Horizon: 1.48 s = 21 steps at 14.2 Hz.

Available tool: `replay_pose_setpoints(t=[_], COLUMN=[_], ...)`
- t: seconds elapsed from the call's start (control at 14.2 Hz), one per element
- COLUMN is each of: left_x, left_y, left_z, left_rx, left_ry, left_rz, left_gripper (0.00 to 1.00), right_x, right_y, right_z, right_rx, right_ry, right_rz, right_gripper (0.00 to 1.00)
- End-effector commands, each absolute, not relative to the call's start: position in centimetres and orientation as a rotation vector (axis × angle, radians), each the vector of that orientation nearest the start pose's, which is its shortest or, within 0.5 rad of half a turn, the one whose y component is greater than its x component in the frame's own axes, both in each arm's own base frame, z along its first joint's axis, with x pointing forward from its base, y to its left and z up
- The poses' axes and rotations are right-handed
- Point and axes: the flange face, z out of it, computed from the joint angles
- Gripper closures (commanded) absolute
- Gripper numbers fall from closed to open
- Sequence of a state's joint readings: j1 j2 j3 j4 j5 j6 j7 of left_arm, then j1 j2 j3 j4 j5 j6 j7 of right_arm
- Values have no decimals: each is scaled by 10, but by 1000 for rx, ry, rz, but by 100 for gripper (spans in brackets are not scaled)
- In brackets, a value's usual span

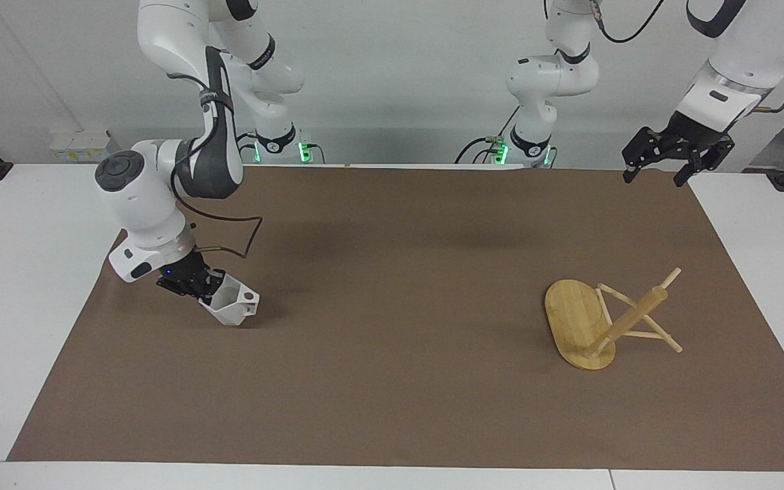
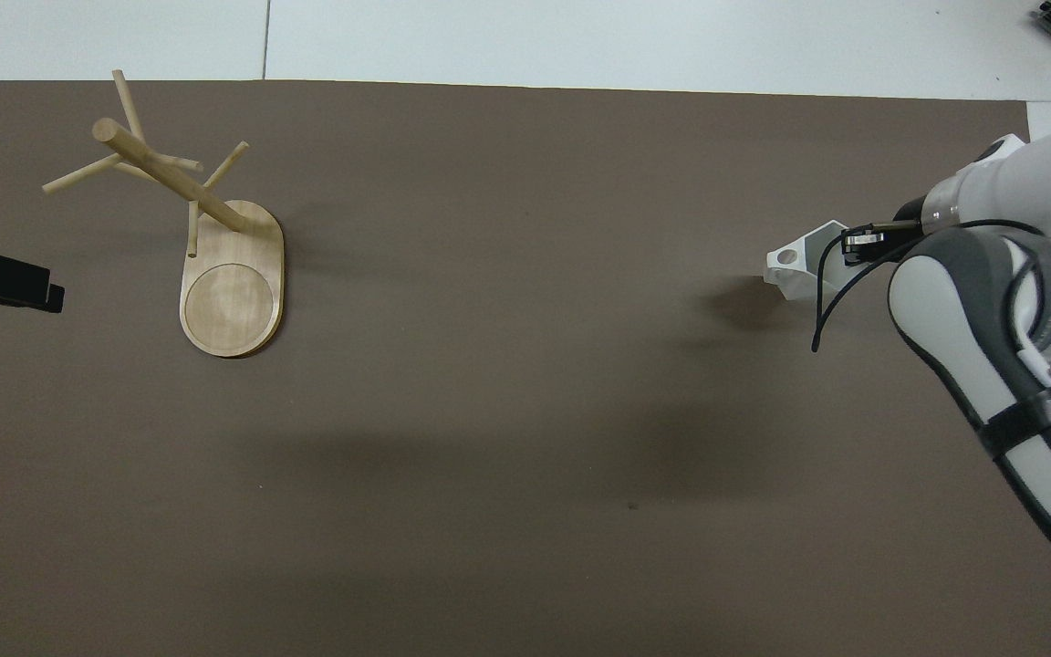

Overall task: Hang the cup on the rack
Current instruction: 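Lift the cup with the right gripper while the left gripper approaches it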

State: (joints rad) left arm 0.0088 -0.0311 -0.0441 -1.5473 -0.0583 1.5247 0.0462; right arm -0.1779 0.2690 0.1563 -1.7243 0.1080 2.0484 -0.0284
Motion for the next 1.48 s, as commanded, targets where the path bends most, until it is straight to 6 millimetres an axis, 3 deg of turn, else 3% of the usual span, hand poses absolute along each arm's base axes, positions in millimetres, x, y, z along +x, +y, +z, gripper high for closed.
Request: replay_pose_setpoints(t=[0.0, 0.42, 0.49, 0.7, 0.99, 1.13, 1.2, 1.41], left_x=[535, 535, 536, 539, 547, 553, 556, 575], left_y=[-24, -32, -34, -46, -61, -67, -72, -88], left_z=[653, 655, 654, 658, 666, 670, 671, 659], left_rx=[-3193, -3274, -3298, -3339, -3313, -3281, -3244, -3104], left_ry=[94, -141, -210, -567, -1133, -1428, -1564, -1931], left_rz=[-9, 10, 21, 36, 69, 110, 132, 299], left_gripper=[0, 0, 0, 0, 0, 0, 0, 0], right_x=[643, 623, 620, 613, 599, 595, 592, 581], right_y=[-4, 81, 95, 137, 200, 207, 221, 283], right_z=[487, 570, 585, 604, 600, 596, 595, 591], right_rx=[-2818, -2473, -2438, -2253, -2226, -2219, -2213, -2205], right_ry=[81, -21, -48, -53, -112, -105, -110, -24], right_rz=[-64, -122, -140, -131, -112, -86, -73, -109], right_gripper=[100, 100, 100, 100, 100, 100, 100, 100])
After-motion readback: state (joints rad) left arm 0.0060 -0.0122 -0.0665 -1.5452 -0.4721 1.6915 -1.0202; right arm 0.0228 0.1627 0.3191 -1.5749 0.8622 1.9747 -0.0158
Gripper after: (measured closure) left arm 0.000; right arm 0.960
